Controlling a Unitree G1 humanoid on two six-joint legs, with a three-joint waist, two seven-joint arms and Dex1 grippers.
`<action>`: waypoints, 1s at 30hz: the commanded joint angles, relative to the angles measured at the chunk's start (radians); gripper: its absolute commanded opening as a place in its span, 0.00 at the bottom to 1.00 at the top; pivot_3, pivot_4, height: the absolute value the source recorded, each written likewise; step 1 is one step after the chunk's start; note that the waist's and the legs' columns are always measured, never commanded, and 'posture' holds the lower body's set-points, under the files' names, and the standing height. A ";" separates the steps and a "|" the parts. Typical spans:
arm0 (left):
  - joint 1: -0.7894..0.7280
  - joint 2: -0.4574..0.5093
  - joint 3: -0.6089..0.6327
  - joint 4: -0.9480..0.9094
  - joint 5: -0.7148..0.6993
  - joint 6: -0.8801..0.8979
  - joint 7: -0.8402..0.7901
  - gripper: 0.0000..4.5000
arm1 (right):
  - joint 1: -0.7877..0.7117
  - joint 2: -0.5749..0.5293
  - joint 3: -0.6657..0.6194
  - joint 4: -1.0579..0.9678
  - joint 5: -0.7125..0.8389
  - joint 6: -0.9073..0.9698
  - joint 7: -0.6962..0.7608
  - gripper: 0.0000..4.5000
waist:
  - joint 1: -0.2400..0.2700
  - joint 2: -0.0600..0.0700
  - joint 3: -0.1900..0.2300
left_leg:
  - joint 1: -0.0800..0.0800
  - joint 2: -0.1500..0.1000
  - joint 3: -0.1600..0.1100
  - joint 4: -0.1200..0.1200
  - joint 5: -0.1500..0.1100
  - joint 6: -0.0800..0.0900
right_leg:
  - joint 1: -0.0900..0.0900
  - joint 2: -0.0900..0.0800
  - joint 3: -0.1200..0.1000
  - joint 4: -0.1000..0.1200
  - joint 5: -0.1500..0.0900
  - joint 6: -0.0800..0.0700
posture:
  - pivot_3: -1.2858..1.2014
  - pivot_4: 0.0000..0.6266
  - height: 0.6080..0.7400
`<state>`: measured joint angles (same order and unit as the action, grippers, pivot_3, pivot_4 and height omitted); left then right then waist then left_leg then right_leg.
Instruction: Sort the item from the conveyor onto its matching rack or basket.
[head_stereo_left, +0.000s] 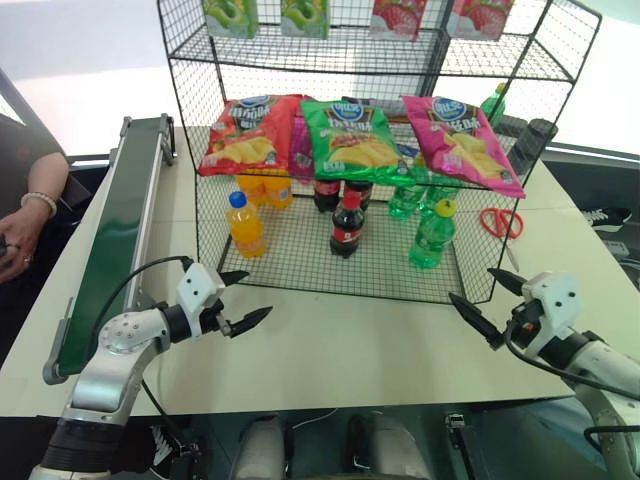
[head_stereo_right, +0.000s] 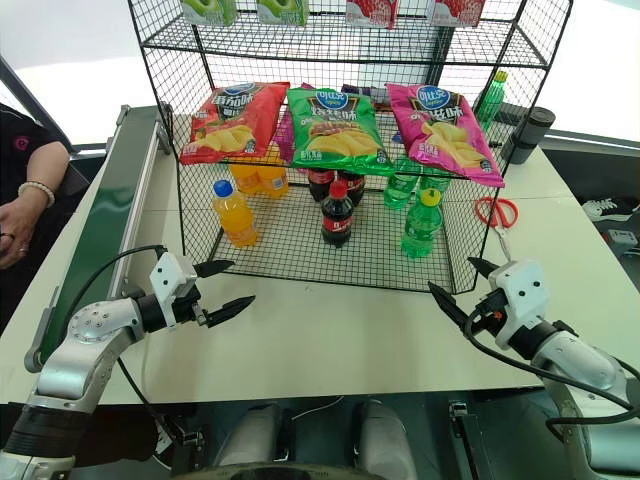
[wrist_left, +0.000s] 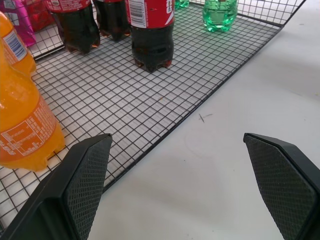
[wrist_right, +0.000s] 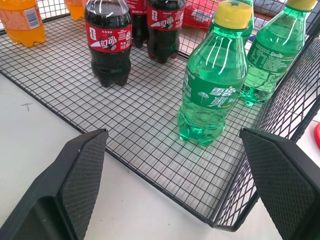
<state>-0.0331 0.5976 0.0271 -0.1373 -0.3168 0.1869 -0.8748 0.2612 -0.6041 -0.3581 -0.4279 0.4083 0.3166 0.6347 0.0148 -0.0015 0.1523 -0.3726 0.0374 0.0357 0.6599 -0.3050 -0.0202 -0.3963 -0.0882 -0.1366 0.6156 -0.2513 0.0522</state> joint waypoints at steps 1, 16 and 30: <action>-0.006 0.008 0.021 -0.023 -0.007 -0.016 -0.001 1.00 | -0.016 0.006 -0.006 -0.012 0.004 -0.017 -0.004 0.98 | 0.000 0.000 0.000 | 0.000 0.000 0.000 0.000 0.000 0.000 | 0.000 0.000 0.000 0.000 0.000 0.000 | 0.52 0.24 0.96; -0.011 0.008 0.020 -0.017 0.004 -0.019 0.010 1.00 | -0.028 0.005 0.001 -0.009 0.001 -0.011 -0.004 0.98 | 0.000 0.000 0.000 | 0.000 0.000 0.000 0.000 0.000 0.000 | 0.000 0.000 0.000 0.000 0.000 0.000 | 0.52 0.24 0.96; -0.015 0.003 0.017 -0.011 0.005 -0.029 0.012 1.00 | -0.036 0.006 0.016 -0.004 -0.004 -0.016 -0.005 0.98 | 0.000 0.000 0.000 | 0.000 0.000 0.000 0.000 0.000 0.000 | 0.000 0.000 0.000 0.000 0.000 0.000 | 0.52 0.24 0.96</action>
<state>-0.0421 0.5976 0.0271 -0.1372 -0.3123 0.1790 -0.8651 0.2343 -0.6041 -0.3373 -0.4242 0.4051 0.3171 0.6335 0.0148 -0.0014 0.1523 -0.3726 0.0374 0.0357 0.6600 -0.3050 -0.0202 -0.3962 -0.0882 -0.1366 0.6157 -0.2512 0.0522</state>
